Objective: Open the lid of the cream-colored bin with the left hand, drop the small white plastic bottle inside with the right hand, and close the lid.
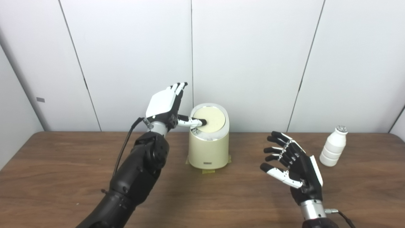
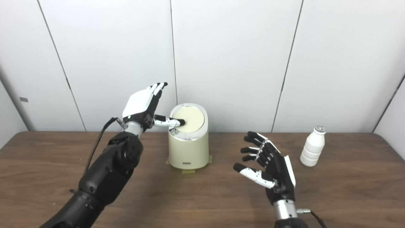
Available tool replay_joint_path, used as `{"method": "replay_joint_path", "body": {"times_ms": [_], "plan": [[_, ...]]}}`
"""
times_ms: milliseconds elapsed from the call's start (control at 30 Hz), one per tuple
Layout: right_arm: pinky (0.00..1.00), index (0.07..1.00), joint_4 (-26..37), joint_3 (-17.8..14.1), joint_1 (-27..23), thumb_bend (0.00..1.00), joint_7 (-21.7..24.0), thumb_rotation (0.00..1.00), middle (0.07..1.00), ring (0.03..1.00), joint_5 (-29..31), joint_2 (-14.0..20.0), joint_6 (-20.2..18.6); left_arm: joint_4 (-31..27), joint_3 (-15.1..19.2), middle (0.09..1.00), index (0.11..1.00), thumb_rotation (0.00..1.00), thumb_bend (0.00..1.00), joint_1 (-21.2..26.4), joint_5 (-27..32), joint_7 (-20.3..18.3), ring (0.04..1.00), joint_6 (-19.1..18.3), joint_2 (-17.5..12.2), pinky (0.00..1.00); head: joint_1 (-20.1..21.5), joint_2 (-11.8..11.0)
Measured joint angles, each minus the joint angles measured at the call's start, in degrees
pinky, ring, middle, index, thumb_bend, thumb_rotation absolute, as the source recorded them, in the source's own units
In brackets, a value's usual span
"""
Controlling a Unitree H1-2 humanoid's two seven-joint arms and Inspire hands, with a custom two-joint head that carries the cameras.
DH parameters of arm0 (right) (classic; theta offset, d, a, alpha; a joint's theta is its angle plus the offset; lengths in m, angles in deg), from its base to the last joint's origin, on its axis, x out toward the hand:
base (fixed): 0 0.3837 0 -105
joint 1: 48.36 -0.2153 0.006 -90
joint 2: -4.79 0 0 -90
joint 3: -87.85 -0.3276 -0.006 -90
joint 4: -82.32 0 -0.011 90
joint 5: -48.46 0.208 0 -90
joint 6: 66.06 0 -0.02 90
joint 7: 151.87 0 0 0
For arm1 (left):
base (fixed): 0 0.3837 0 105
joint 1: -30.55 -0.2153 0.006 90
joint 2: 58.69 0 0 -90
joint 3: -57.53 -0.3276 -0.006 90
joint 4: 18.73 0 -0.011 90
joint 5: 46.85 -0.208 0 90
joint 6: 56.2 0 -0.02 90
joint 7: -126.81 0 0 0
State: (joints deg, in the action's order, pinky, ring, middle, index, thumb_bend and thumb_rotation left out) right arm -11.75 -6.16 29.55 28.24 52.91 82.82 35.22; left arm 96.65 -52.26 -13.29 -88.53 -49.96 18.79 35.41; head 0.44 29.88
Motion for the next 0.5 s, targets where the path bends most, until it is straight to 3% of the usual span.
{"method": "replay_joint_path", "body": {"times_ms": [267,400,500], "plan": [[0.5,0.747,0.4,0.0,0.0,0.79,0.0,0.21,0.745,0.603,-0.3,0.0,-0.3,-0.6,-2.1,1.0,1.0,0.27,0.93,0.0,-1.3,-1.1,1.0,-0.6,0.2,0.96,-0.2,0.4],[0.49,0.746,0.9,0.0,0.1,0.8,0.0,0.23,0.748,0.602,-0.3,0.0,-1.0,-2.4,-9.7,1.0,1.0,0.15,0.98,1.3,-9.8,-4.8,1.0,-3.3,-2.5,0.98,-0.3,0.6],[0.49,0.745,1.8,0.0,0.1,0.79,0.0,0.22,0.747,0.601,-0.4,0.0,-1.8,-4.0,-13.6,1.0,1.0,0.11,1.0,4.1,-15.1,-9.8,1.0,-5.1,-4.0,1.0,-0.4,0.7]]}}
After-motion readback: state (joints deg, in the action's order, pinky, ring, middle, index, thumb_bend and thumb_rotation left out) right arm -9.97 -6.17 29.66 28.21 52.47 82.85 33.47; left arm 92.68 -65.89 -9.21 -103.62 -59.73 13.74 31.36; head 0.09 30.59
